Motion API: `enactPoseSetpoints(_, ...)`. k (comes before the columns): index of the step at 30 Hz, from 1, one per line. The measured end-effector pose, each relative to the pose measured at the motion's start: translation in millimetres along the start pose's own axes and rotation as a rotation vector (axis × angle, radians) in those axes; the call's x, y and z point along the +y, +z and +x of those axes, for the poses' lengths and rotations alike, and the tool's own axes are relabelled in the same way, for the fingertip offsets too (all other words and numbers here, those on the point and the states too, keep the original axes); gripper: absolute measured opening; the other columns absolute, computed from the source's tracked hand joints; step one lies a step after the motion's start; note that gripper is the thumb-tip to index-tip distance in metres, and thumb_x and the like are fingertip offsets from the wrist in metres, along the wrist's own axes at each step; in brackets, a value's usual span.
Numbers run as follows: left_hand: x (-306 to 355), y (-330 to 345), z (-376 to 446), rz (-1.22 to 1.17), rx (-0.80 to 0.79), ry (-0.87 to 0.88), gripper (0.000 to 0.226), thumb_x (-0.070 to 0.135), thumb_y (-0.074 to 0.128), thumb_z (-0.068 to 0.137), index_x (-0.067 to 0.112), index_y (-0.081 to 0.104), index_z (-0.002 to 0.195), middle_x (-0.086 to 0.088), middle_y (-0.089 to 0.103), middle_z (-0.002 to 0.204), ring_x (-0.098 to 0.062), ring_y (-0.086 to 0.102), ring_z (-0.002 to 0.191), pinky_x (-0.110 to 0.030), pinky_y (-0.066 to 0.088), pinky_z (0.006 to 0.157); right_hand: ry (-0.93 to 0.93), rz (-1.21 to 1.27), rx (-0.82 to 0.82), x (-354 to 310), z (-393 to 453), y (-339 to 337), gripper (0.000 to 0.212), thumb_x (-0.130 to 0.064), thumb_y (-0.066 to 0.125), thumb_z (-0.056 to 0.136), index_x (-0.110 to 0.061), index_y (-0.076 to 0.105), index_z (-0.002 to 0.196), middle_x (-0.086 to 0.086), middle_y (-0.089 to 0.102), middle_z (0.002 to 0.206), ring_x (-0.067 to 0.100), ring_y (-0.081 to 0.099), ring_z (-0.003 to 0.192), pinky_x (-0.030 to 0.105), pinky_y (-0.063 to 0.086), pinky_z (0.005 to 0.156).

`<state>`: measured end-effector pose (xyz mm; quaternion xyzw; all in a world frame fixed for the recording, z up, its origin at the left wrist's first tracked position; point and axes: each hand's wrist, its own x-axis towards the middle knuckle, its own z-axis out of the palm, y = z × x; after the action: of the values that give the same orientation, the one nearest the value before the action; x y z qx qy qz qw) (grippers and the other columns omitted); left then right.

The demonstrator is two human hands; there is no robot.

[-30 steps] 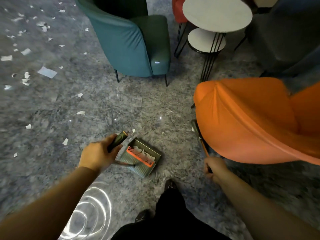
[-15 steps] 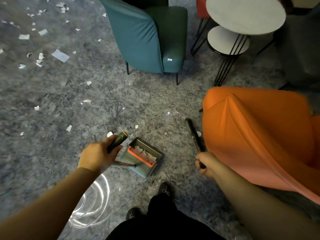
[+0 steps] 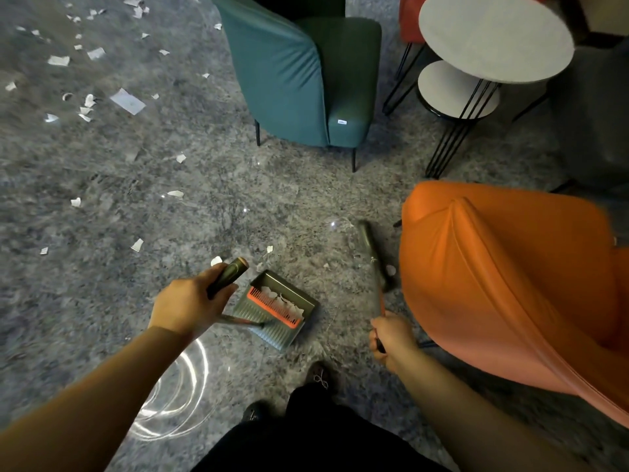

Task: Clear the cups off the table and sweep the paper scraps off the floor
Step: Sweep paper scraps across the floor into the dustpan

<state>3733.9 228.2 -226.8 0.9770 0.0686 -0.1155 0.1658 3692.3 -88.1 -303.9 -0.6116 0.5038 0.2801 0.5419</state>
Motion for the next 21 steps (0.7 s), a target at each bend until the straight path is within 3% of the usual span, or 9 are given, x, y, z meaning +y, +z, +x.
enactPoseSetpoints(8, -4.5, -3.0, 15.0, -0.006, 0.009, 0.042, 0.05, 0.048, 0.064, 0.086, 0.033, 0.056, 0.133, -0.011, 0.072, 0.1, -0.035, 0.065, 0.094, -0.035, 0.05, 0.074, -0.024, -0.063, 0.182, -14.4, 28.3, 29.8, 0.031, -0.009, 0.041, 0.099, -0.001, 0.051, 0.127, 0.008, 0.046, 0.063, 0.02, 0.04, 0.047, 0.027, 0.029, 0.04)
enactPoseSetpoints(11, -10.5, -4.1, 25.6, -0.003, 0.0, 0.066, 0.049, 0.048, 0.063, 0.087, 0.035, 0.055, 0.133, -0.009, 0.072, 0.097, -0.033, 0.066, 0.09, -0.032, 0.049, 0.07, 0.005, -0.096, 0.215, -22.5, 41.3, 38.2, 0.022, -0.012, 0.041, 0.1, -0.002, 0.053, 0.115, 0.009, 0.047, 0.066, 0.021, 0.043, 0.05, 0.027, 0.03, 0.042)
enactPoseSetpoints(13, -15.3, -4.9, 33.0, -0.014, 0.0, 0.082, 0.049, 0.048, 0.063, 0.087, 0.035, 0.056, 0.133, -0.008, 0.073, 0.095, -0.032, 0.066, 0.089, -0.032, 0.048, 0.069, 0.042, -0.076, 0.215, -29.9, 48.1, 43.8, 0.012, -0.014, 0.041, 0.101, -0.004, 0.049, 0.101, 0.008, 0.046, 0.064, 0.021, 0.043, 0.051, 0.028, 0.032, 0.044)
enactPoseSetpoints(17, -22.4, -7.7, 45.1, -0.021, -0.012, 0.093, 0.049, 0.049, 0.063, 0.086, 0.035, 0.056, 0.133, -0.008, 0.073, 0.097, -0.032, 0.066, 0.091, -0.033, 0.049, 0.072, 0.074, -0.002, 0.163, -36.4, 58.2, 52.6, 0.02, -0.016, 0.041, 0.101, -0.003, 0.049, 0.088, 0.01, 0.046, 0.063, 0.021, 0.042, 0.048, 0.02, 0.031, 0.036)
enactPoseSetpoints(19, -25.1, -10.1, 50.9, -0.032, -0.016, 0.107, 0.049, 0.047, 0.064, 0.086, 0.034, 0.056, 0.133, -0.007, 0.073, 0.095, -0.032, 0.067, 0.088, -0.032, 0.049, 0.07, 0.087, 0.016, 0.125, -34.9, 60.7, 52.2, 0.018, -0.013, 0.042, 0.101, -0.004, 0.05, 0.087, 0.01, 0.045, 0.064, 0.02, 0.04, 0.048, 0.017, 0.028, 0.034)
enactPoseSetpoints(21, -28.4, -13.2, 56.5, -0.04, -0.024, 0.121, 0.049, 0.045, 0.064, 0.086, 0.034, 0.056, 0.133, -0.007, 0.073, 0.092, -0.031, 0.067, 0.084, -0.031, 0.048, 0.068, 0.092, 0.045, 0.096, -29.6, 62.0, 51.0, 0.011, -0.012, 0.047, 0.099, -0.004, 0.053, 0.094, 0.01, 0.044, 0.064, 0.02, 0.04, 0.05, 0.023, 0.03, 0.039)
